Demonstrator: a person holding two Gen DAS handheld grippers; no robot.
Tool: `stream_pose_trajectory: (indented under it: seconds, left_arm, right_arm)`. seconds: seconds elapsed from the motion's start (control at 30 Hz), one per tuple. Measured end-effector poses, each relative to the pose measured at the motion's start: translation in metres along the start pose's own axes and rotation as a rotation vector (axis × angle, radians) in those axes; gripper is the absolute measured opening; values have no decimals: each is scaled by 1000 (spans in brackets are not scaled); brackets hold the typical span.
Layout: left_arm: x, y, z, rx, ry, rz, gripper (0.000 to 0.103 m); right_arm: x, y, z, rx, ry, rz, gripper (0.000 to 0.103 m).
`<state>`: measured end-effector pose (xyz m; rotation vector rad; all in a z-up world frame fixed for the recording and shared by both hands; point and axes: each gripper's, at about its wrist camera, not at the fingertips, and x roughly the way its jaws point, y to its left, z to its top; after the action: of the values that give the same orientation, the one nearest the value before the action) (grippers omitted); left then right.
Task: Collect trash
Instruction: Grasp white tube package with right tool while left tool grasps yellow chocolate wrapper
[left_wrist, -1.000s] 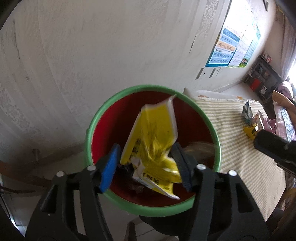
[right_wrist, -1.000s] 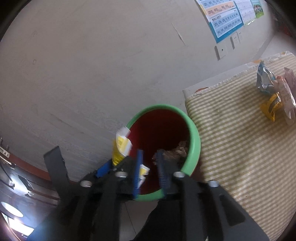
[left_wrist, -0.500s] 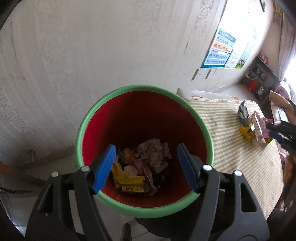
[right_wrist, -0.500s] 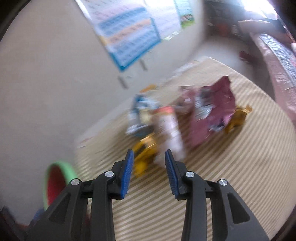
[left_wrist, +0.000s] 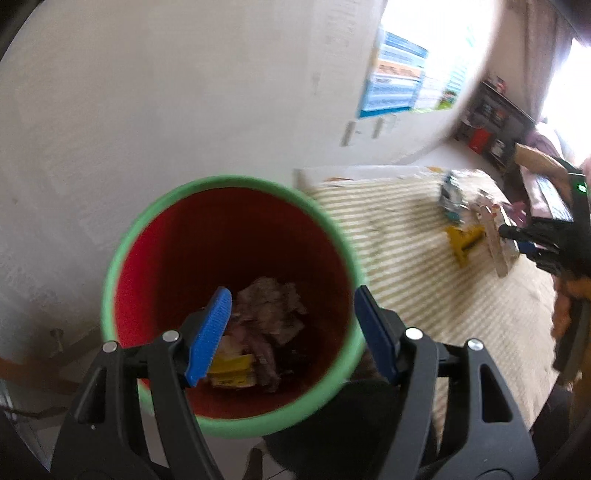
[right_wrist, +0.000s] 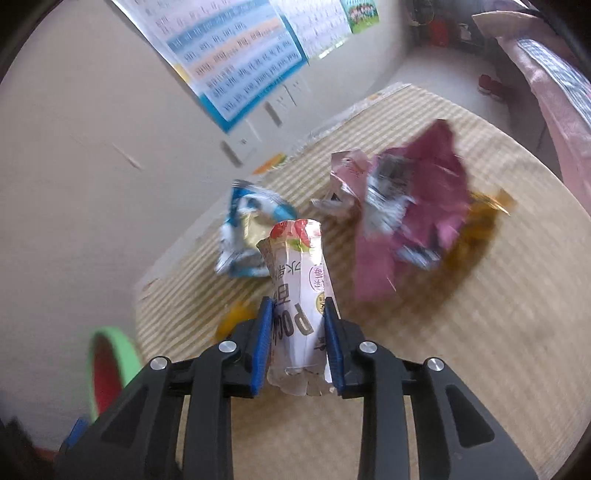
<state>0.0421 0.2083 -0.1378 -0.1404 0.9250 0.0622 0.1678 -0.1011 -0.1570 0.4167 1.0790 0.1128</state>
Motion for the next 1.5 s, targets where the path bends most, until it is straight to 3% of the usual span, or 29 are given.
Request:
stream_pose_trajectory:
  seconds: [0.13, 0.27, 0.37, 0.5, 0.67, 0.87, 1.0, 1.2, 1.5]
  left_arm:
    - [15, -53, 15, 159, 35, -70, 66]
    - [33, -117, 37, 270, 0, -173, 66]
    - [56, -156, 43, 353, -2, -193, 66]
    - [94, -203, 38, 477, 41, -203, 66]
    - [110, -221, 31, 432, 114, -265, 66]
    - [114, -236, 14, 456, 163, -281, 66]
    - [107, -243, 9, 430, 181, -311, 64]
    - [98, -258, -2, 470, 183, -329, 62]
    - [77, -255, -1, 354, 177, -387, 62]
  right_arm:
    - [-43, -25, -50, 6, -13, 23, 27]
    - [-69, -60, -99, 58, -18, -2, 27]
    - [-74, -80, -106, 126, -3, 28, 27]
    - [-87, -90, -106, 127, -33, 42, 27]
    - [-94, -109, -114, 196, -19, 116, 28]
    - [-98, -120, -110, 248, -17, 167, 28]
    - [-99, -118, -109, 243, -19, 169, 28]
    - [-103, -124, -110, 253, -41, 133, 28]
    - [-111, -139, -108, 307, -85, 112, 28]
